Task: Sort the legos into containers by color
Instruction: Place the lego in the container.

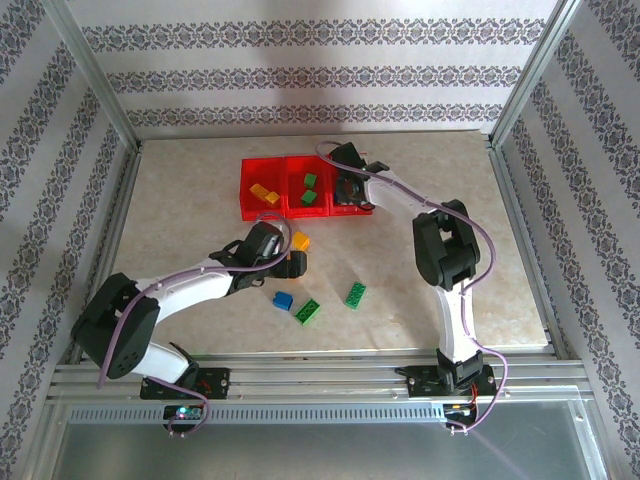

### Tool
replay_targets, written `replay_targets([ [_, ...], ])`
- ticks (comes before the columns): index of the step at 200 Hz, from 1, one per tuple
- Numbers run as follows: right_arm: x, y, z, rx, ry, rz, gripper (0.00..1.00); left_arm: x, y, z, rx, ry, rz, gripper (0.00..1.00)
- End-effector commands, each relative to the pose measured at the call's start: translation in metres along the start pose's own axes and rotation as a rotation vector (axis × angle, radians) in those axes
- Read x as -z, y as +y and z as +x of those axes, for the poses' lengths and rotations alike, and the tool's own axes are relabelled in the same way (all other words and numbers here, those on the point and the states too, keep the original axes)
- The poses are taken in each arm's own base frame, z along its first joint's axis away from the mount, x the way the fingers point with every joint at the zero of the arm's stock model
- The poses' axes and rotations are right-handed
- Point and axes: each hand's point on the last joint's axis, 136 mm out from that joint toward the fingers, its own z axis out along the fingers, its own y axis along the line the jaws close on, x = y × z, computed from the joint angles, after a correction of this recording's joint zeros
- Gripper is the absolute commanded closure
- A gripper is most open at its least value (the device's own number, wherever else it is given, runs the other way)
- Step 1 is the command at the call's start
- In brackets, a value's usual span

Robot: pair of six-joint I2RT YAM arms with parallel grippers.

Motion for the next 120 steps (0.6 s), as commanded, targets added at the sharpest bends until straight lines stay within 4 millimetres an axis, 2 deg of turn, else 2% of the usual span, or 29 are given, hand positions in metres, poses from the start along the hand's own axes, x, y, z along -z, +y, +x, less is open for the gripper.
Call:
replay_targets([
  [1,-0.001,0.004,-0.016,-0.016,-0.03,-0.014,0.82,-0.001,-0.014,-0.006,-0.043,-0.011,0.021,0.12],
  [83,-0.023,-0.002,-0.039,-0.033,-0.038,-0.027,0.8,-0.011,-0.017,0.001,-0.08,0.018,-0.001,0.16],
  [120,-0.01,0.007,-0.057,-0.007,-0.076,-0.067,0.74,-0.012,-0.015,0.001,-0.091,0.021,-0.018,0.17],
])
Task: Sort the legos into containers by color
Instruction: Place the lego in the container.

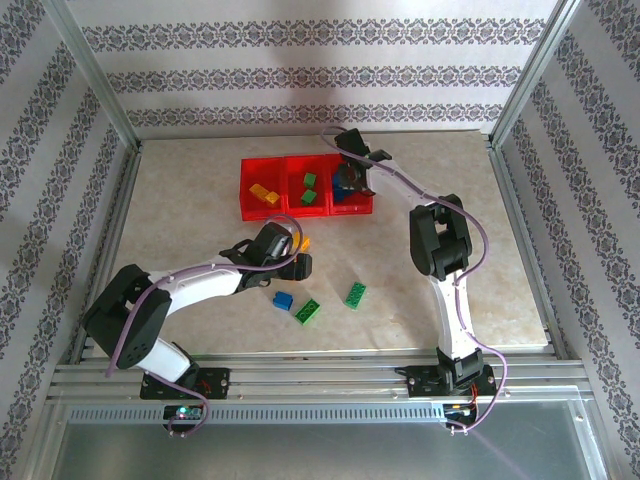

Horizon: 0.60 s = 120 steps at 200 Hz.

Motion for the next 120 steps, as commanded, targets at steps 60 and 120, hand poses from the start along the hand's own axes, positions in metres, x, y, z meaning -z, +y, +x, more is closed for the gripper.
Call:
replay_targets([
  [60,0.054,0.021,-0.038,0.056,-0.109,-0.081,0.63,-0.005,0.0,0.0,-0.046,0.012,-0.045,0.23],
  [120,0.12,0.009,-0.039,0.036,-0.21,-0.085,0.53,-0.011,0.003,0.003,-0.051,0.03,-0.067,0.31],
])
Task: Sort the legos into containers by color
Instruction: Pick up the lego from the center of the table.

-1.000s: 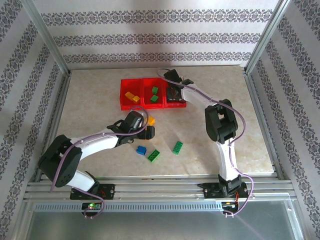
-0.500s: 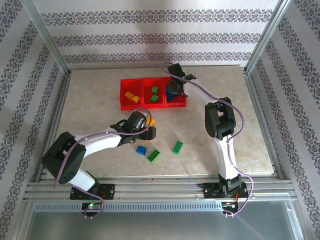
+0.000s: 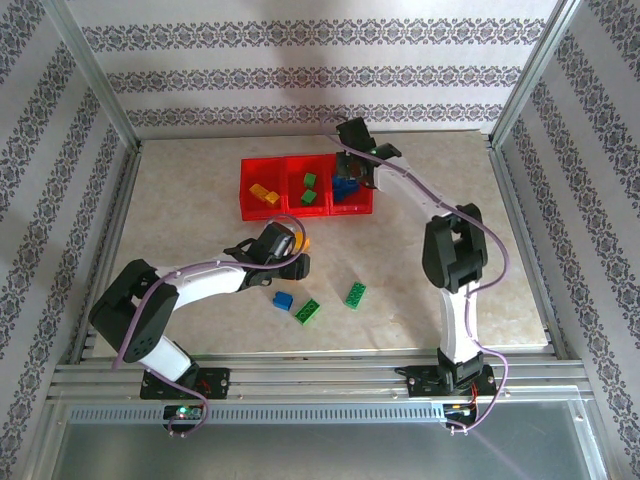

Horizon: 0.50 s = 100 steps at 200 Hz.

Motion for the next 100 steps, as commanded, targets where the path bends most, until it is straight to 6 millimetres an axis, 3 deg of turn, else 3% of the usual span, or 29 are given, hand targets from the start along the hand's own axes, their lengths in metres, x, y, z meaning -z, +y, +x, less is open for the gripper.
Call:
replay_targets([
  [1,0.039,-0.004,-0.015,-0.013,-0.086,0.004,0.53,-0.002,-0.002,0.001,-0.04,0.018,-0.028,0.31],
  [52,0.081,-0.023,0.009,-0.078,-0.121,-0.015,0.26,-0.008,0.011,0.006,-0.042,0.045,-0.11,0.42],
  [73,0.092,-0.03,0.025,-0.098,-0.106,-0.019,0.02,-0.01,0.016,0.008,-0.047,0.058,-0.136,0.49],
  [100,0.1,-0.042,0.055,-0.138,-0.062,-0.009,0.02,-0.011,0.019,0.009,-0.045,0.058,-0.155,0.58],
])
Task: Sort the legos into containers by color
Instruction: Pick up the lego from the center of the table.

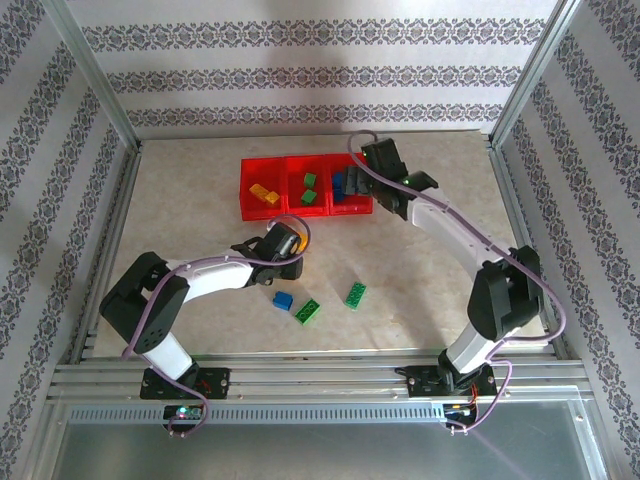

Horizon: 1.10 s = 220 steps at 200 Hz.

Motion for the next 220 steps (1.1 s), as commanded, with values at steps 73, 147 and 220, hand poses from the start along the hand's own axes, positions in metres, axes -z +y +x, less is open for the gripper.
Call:
replay_targets([
  [73,0.029,-0.041,0.116,-0.2,0.182,0.076,0.02,0.01,0.009,-0.011,0.004,-0.035,-0.07,0.8],
  [147,0.065,-0.053,0.189,-0.273,0.27,0.102,0.02,0.054,0.044,-0.075,0.075,-0.21,-0.118,0.8],
  [220,0.077,-0.036,0.237,-0.286,0.348,0.081,0.03,0.053,0.092,-0.17,0.162,-0.337,-0.142,0.8],
])
